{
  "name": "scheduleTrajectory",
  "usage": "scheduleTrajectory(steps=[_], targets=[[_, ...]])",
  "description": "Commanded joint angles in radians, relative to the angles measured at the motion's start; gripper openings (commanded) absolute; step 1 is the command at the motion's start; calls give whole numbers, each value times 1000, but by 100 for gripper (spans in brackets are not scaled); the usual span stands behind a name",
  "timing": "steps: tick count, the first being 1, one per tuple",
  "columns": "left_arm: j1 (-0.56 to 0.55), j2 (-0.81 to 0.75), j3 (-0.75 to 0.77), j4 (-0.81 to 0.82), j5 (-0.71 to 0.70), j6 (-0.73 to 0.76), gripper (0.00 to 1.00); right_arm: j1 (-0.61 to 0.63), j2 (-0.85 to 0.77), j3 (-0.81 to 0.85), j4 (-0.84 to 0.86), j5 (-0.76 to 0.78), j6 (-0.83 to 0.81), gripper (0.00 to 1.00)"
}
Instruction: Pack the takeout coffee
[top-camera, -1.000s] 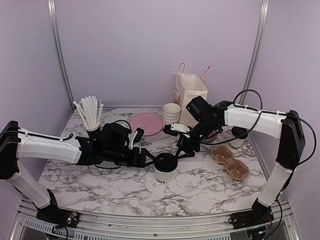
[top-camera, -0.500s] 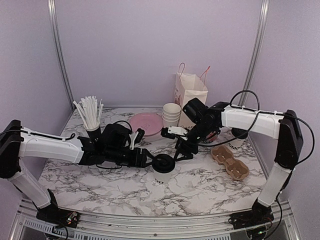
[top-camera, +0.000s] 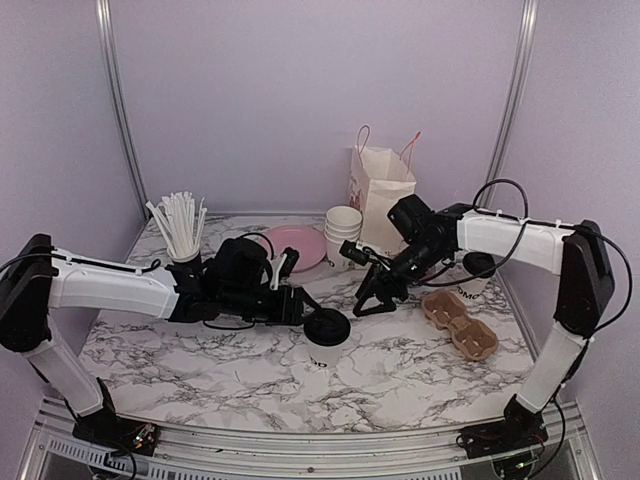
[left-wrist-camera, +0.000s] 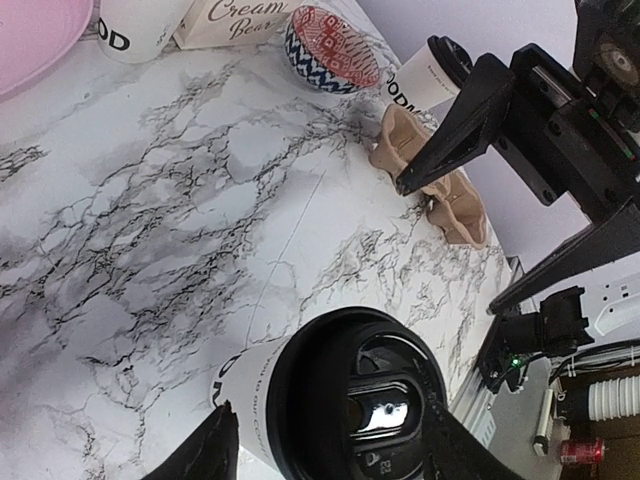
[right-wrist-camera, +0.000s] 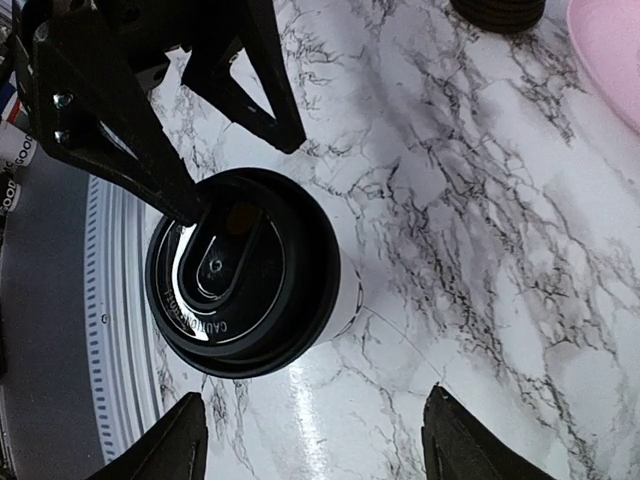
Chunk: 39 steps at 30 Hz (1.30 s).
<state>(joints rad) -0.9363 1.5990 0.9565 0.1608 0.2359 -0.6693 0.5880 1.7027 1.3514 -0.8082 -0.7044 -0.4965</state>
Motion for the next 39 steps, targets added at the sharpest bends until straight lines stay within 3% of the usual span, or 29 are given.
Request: scheduleTrajectory(steps=[1, 8, 17, 24, 27, 30, 33, 36, 39], targets=[[-4, 36, -4, 5, 26, -2, 61, 7, 70, -22, -4, -186, 27, 71], [-4, 71, -47, 32, 30, -22, 56, 23, 139, -15, 0, -231, 25, 71], [-4, 117, -85, 44, 24, -22, 49, 25, 232, 3, -1, -259, 42, 64], [-4, 140, -138, 48, 16, -40, 45, 3, 312, -25, 60, -39, 169, 55], [-4, 140, -151, 49, 22, -45, 45, -14, 329, -19, 57, -64, 166, 51], [-5, 105, -126, 49, 24, -15, 50, -16, 309, 28, -13, -200, 85, 52], [-6, 48, -63, 28, -10, 21, 61, -16, 269, 83, -91, -313, -9, 61], [-6, 4, 15, -2, -35, 47, 67, -16, 223, 99, -134, -335, -59, 70], [-6, -42, 46, -31, -75, 60, 71, -17, 181, 80, -132, -299, -61, 72]])
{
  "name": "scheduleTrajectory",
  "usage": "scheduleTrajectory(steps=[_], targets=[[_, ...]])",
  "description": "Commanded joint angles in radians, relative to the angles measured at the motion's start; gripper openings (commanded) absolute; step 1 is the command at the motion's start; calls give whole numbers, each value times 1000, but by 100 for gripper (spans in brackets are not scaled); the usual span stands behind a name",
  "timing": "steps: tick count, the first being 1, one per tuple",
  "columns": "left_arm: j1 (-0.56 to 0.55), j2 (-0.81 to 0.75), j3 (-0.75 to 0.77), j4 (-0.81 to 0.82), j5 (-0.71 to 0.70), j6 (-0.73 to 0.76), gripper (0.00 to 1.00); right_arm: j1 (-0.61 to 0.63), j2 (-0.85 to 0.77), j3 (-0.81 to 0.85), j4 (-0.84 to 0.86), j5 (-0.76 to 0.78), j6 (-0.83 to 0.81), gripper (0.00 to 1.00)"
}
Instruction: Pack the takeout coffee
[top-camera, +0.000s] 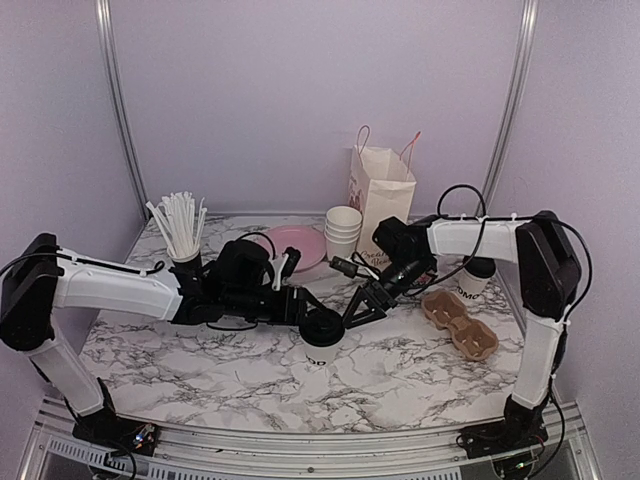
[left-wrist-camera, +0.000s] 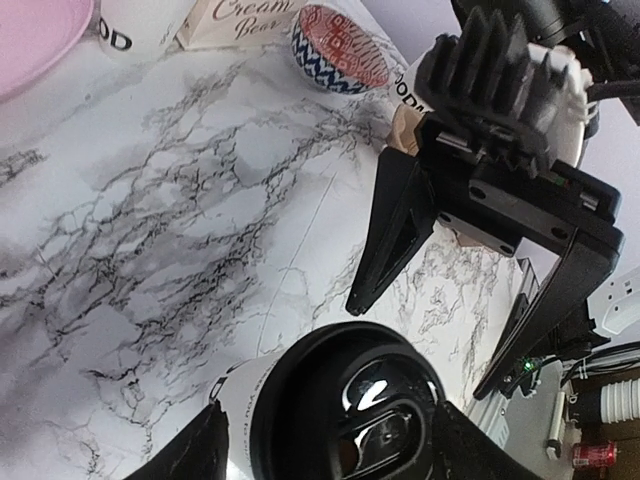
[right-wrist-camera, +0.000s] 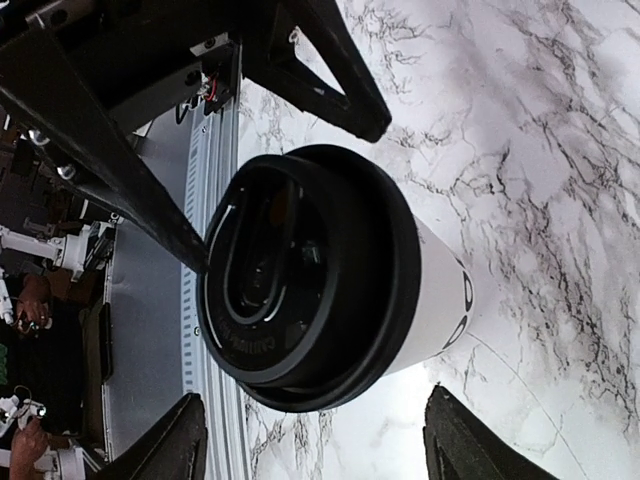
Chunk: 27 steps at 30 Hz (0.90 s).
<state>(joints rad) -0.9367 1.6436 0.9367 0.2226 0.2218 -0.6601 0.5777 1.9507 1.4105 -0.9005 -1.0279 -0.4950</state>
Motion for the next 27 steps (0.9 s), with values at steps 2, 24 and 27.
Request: scheduleTrajectory(steps=[2, 24, 27], targets=[[-6, -120, 57, -120, -96, 38, 72, -12, -78, 19, -35, 51, -55, 70], [-7, -187, -214, 100, -11, -300, 37, -37, 76, 166, 4, 87, 78, 51], [-7, -161, -199, 108, 0, -294, 37, -29, 74, 162, -4, 92, 72, 51]])
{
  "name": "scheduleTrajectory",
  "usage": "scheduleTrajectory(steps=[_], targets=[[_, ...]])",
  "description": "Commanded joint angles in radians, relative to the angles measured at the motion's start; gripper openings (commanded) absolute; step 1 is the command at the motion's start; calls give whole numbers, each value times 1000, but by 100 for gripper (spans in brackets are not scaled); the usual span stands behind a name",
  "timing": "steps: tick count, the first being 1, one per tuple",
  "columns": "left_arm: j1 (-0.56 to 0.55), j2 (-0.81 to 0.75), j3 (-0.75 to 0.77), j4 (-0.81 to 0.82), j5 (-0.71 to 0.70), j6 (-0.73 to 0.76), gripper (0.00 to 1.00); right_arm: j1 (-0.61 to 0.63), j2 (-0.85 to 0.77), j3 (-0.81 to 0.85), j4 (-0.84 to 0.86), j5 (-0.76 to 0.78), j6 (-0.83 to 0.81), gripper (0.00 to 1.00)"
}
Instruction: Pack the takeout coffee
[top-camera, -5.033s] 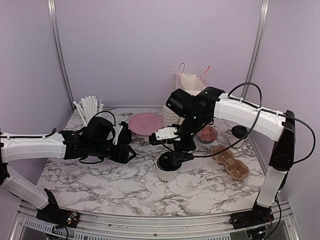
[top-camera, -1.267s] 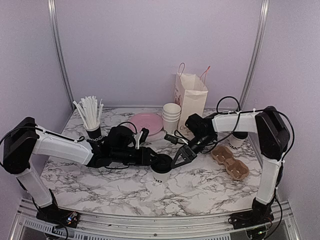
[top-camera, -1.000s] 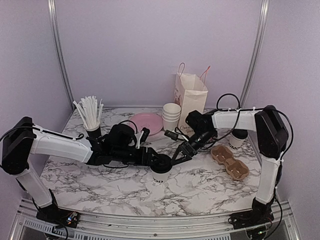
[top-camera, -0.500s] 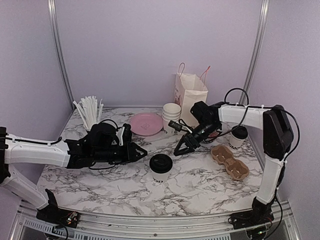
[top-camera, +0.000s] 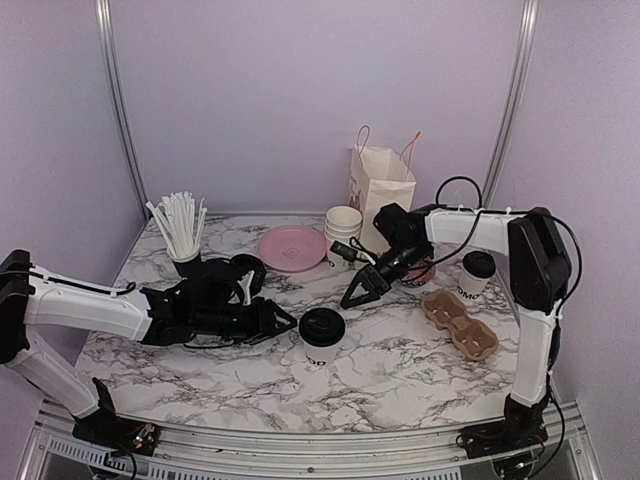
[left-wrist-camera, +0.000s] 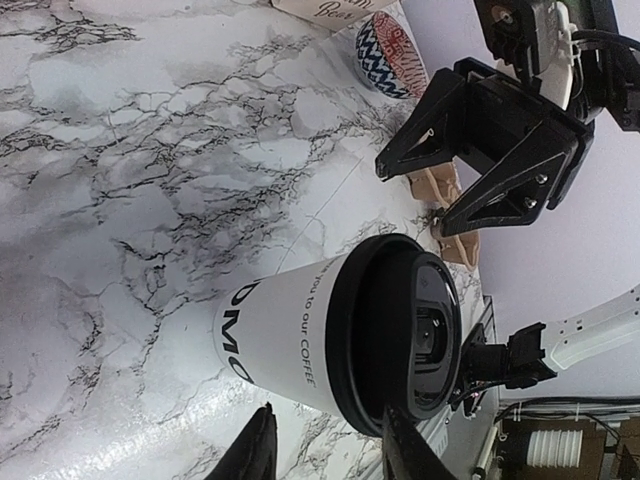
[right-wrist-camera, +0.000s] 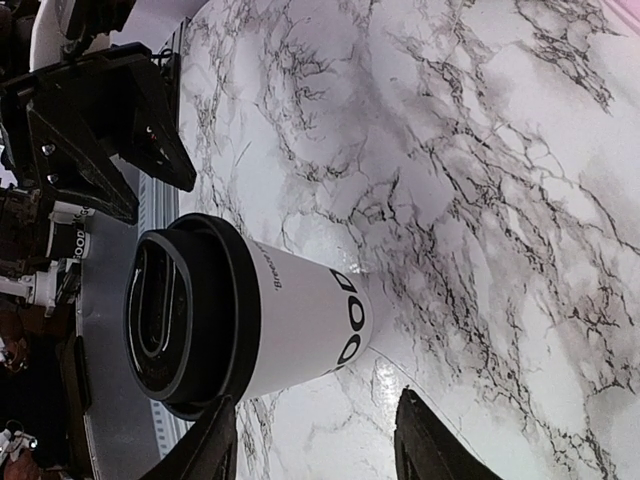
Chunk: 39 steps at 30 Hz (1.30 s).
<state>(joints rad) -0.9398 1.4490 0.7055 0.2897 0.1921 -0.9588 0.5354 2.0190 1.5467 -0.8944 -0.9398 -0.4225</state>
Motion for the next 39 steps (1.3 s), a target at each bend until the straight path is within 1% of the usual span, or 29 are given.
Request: scheduleTrajectory(steps=[1, 13, 16, 20, 24, 39], targets=[[-4, 41, 35, 43, 32, 5, 37, 16, 5, 24, -11, 3, -2, 52], [-4, 98, 53, 66, 54, 10, 36, 30, 27, 12, -21, -1, -18, 52], [-4, 76, 41, 66, 48, -8, 36, 31, 26, 8, -23, -3, -21, 53], [-4, 10, -6, 55, 22, -38, 36, 31, 23, 6, -22, 4, -22, 53], [-4, -26, -22, 52, 31, -49, 36, 30, 26, 7, -23, 6, -24, 53], [-5, 57, 44, 61, 58, -8, 37, 35, 14, 3, -18, 27, -19, 52]])
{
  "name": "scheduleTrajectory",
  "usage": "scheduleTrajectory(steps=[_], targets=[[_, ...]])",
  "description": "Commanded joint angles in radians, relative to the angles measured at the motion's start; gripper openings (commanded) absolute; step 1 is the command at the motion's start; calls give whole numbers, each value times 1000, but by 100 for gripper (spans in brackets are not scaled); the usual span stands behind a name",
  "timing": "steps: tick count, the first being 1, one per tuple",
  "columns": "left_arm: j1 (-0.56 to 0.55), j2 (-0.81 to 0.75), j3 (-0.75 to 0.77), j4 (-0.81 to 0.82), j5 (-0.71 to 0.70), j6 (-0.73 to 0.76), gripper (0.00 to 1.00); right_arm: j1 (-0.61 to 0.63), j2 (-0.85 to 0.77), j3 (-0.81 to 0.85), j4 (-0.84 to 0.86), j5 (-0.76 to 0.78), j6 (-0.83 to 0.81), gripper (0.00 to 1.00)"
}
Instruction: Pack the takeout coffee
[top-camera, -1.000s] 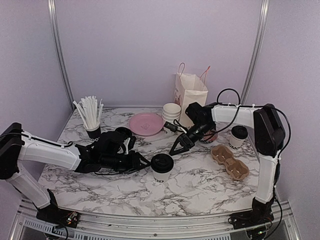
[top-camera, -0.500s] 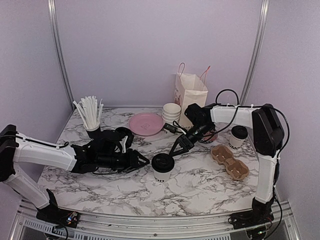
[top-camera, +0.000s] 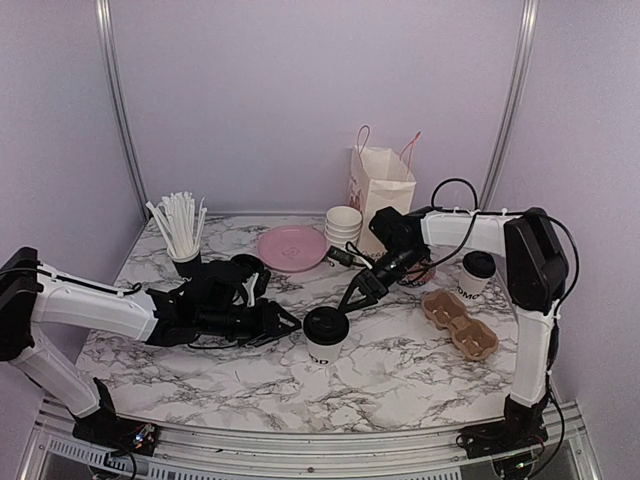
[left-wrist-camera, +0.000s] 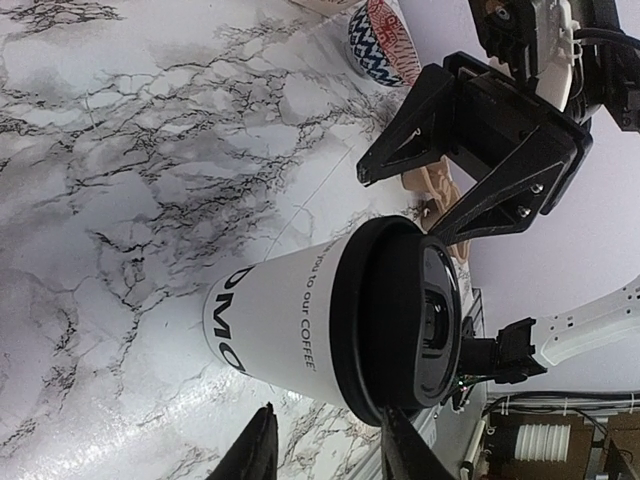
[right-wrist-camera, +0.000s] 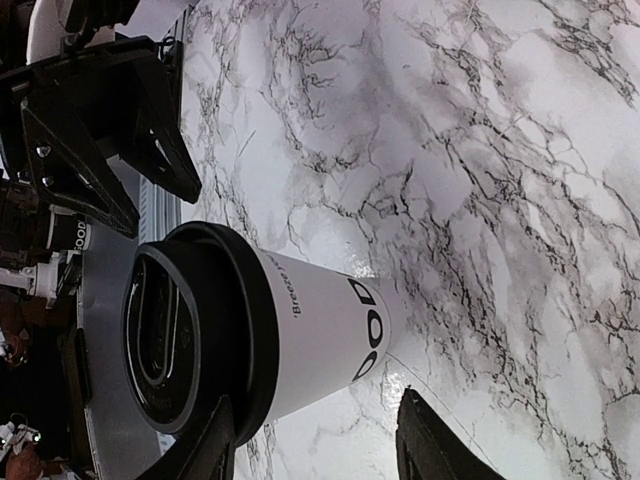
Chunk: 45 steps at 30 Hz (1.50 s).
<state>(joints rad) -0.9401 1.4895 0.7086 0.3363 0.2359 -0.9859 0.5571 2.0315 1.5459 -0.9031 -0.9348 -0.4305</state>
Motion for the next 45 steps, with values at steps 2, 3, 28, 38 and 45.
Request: scheduleTrajectory(steps=[2, 3, 28, 38, 45], targets=[[-5, 21, 42, 21, 18, 18, 37, 15, 2, 3, -10, 24, -10, 52], [-5, 21, 42, 24, 18, 18, 37, 16, 2, 3, -10, 25, -11, 53], [23, 195, -77, 15, 33, -1, 27, 57, 4, -92, 75, 276, 55, 46], [2, 60, 138, 5, 33, 195, 36, 48, -219, 11, -34, 129, -120, 61], [1, -19, 197, -100, -36, 302, 53, 67, -326, -18, -99, 185, -310, 72]])
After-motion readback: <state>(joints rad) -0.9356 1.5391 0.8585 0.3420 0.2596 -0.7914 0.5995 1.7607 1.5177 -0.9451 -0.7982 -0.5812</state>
